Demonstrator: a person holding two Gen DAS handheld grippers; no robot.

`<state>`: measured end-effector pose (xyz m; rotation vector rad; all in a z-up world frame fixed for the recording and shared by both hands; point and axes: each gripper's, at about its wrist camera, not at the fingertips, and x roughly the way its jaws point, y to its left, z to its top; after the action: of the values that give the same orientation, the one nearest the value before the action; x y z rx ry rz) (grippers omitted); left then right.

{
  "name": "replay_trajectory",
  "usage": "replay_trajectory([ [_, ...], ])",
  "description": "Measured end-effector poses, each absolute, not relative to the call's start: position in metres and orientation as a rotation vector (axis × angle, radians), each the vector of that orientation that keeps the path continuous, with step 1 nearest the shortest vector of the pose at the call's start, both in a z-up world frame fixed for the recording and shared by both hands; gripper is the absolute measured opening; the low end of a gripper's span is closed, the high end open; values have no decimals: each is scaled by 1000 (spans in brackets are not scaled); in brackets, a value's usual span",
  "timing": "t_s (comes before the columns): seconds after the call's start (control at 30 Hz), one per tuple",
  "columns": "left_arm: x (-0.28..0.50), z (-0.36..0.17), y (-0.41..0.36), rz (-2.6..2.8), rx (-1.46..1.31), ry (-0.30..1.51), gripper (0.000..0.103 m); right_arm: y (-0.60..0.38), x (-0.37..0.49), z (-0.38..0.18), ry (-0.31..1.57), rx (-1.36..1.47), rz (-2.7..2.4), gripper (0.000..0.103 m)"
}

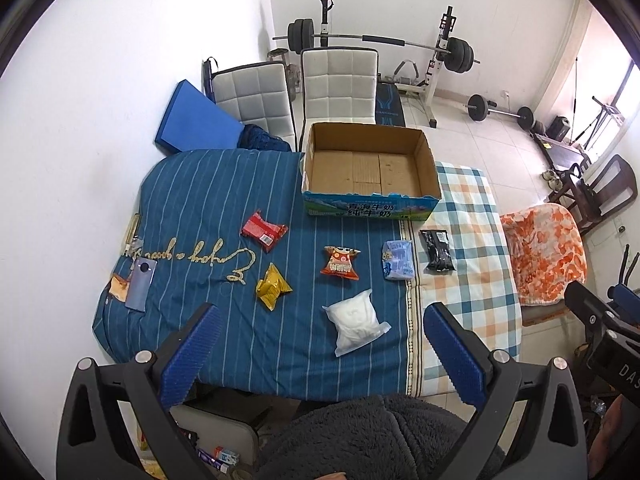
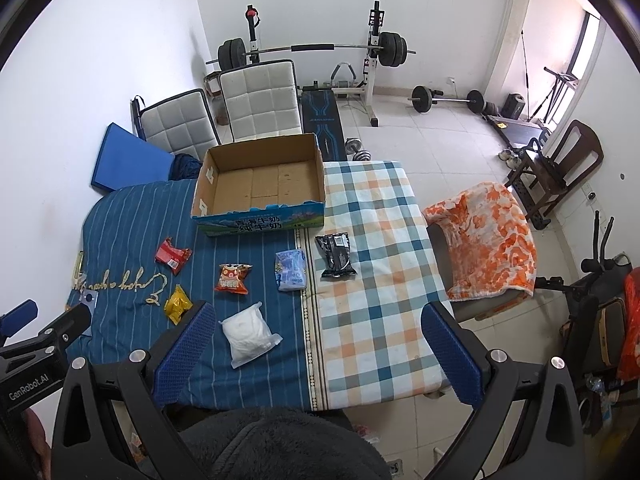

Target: Organize soft objects

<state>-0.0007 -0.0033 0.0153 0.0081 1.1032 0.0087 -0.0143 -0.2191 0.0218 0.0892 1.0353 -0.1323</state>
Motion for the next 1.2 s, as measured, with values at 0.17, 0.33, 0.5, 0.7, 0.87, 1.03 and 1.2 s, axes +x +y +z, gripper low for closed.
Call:
replay_trajectory([
  [0.17,0,16,-3,10,11,1099,103,-218,-15,22,1035,88,-127,103],
  [0.33,1,21,-3,11,14,1085,103,-217,-15,23,1036,87,-122,103],
  [0.5,2,25,-4,8,25,1069,103,-214,-14,25,1034,88,-120,103],
  [0.7,2,27,-6,9,34,1057,103,-211,-10,27,1027,93,-119,103],
  [0.87,2,27,-6,9,36,1055,103,-210,-6,29,1028,95,-118,103],
  [1.03,3,26,-7,12,37,1054,103,-212,-5,28,1024,99,-115,103],
  [1.2,5,27,-5,12,36,1053,103,-212,-6,29,1028,96,-116,103],
])
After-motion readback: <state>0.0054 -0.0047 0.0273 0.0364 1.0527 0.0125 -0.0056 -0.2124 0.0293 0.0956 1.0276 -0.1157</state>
